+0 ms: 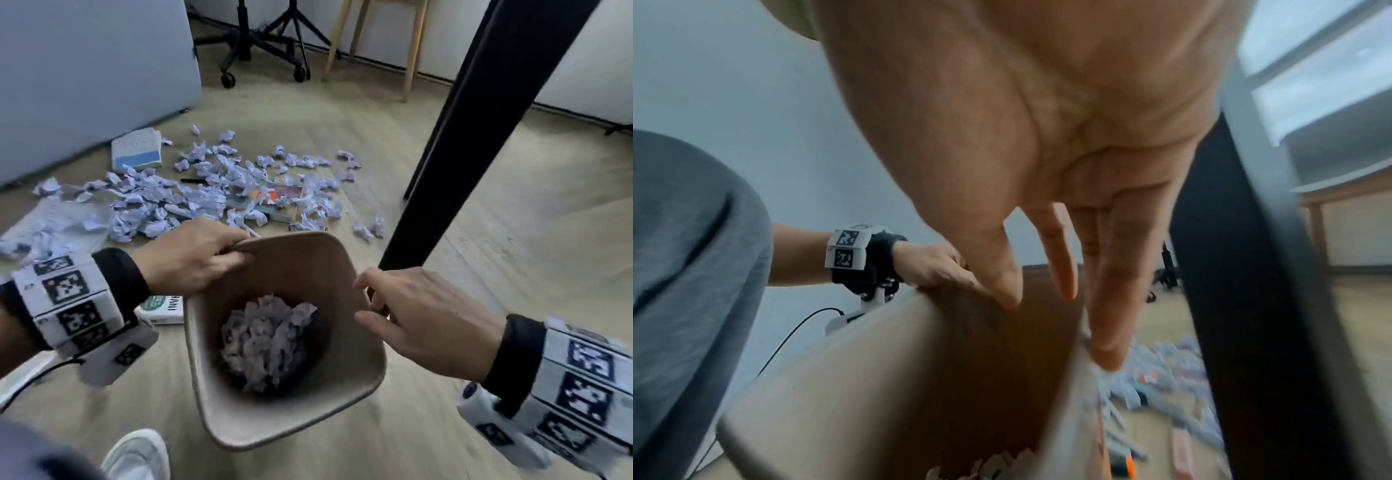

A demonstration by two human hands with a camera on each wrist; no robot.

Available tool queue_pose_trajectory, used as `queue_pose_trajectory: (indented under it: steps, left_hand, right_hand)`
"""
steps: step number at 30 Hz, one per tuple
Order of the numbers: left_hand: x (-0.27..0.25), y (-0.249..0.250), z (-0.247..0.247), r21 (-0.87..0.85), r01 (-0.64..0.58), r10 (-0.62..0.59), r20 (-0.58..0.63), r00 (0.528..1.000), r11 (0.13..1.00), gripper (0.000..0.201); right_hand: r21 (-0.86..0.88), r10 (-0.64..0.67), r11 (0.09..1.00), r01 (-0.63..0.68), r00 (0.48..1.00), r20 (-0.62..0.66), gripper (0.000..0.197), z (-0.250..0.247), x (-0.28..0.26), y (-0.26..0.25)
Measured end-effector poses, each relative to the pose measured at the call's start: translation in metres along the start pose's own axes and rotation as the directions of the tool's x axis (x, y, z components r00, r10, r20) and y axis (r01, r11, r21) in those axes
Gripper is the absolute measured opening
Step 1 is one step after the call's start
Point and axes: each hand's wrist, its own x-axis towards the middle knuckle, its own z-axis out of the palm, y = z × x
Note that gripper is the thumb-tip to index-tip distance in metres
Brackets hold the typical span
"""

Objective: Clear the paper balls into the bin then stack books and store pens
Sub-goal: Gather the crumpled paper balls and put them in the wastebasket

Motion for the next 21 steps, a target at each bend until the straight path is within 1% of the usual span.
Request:
queue_pose_trajectory:
  steps: [2, 4, 6, 8, 9, 10, 11, 12, 14, 16, 18, 21]
  left_hand:
    - [0.006, -0.024, -0.010, 0.052, 0.083, -0.079, -0.077, 0.994, 0.995, 0.030]
    - [0.024, -0.047, -0.017, 0.062, 0.169, -0.159, -0.140, 0.977, 0.984, 0.035]
    - [0.048, -0.064, -0.023, 0.026, 0.255, -0.247, -0.176, 0.953, 0.967, 0.029]
    - [0.075, -0.074, -0.025, -0.112, 0.309, -0.324, -0.161, 0.932, 0.944, 0.024]
    - [0.086, -0.076, -0.025, -0.238, 0.329, -0.364, -0.117, 0.924, 0.914, 0.021]
    - [0.097, -0.077, -0.027, -0.398, 0.334, -0.384, -0.050, 0.922, 0.854, 0.016]
    - [0.111, -0.078, -0.032, -0.554, 0.320, -0.366, 0.028, 0.930, 0.769, 0.012]
    - [0.118, -0.068, -0.028, -0.636, 0.306, -0.339, 0.075, 0.938, 0.708, 0.009]
    - [0.133, -0.046, -0.016, -0.706, 0.282, -0.283, 0.119, 0.952, 0.650, 0.011]
    - [0.150, -0.034, -0.001, -0.730, 0.288, -0.250, 0.164, 0.954, 0.620, 0.017]
    - [0.160, -0.022, 0.018, -0.718, 0.304, -0.222, 0.210, 0.952, 0.626, 0.021]
    - [0.163, -0.012, 0.039, -0.727, 0.280, -0.201, 0.197, 0.960, 0.627, 0.036]
  right_hand:
    - [-0.092, -0.015, 0.996, 0.011, 0.999, -0.049, 0.034, -0.006, 0.027, -0.014]
    - [-0.182, -0.007, 0.983, -0.006, 0.997, -0.075, 0.034, -0.013, 0.049, -0.029]
    - [-0.227, 0.037, 0.972, -0.055, 0.996, -0.084, 0.033, -0.017, 0.068, -0.039]
    - [-0.231, 0.123, 0.962, -0.147, 0.986, -0.117, 0.030, -0.026, 0.084, -0.046]
    - [-0.234, 0.163, 0.952, -0.195, 0.975, -0.149, 0.027, -0.030, 0.091, -0.048]
    - [-0.241, 0.199, 0.940, -0.240, 0.963, -0.181, 0.024, -0.033, 0.102, -0.049]
    - [-0.263, 0.260, 0.914, -0.309, 0.944, -0.204, 0.022, -0.043, 0.119, -0.050]
    - [-0.244, 0.301, 0.901, -0.358, 0.923, -0.239, 0.020, -0.048, 0.121, -0.048]
    - [-0.242, 0.361, 0.869, -0.431, 0.888, -0.285, 0.019, -0.057, 0.123, -0.042]
    - [-0.259, 0.408, 0.832, -0.491, 0.857, -0.314, 0.021, -0.068, 0.137, -0.039]
    - [-0.277, 0.453, 0.790, -0.546, 0.826, -0.336, 0.025, -0.076, 0.149, -0.036]
    - [-0.256, 0.519, 0.745, -0.616, 0.777, -0.357, 0.031, -0.078, 0.163, -0.025]
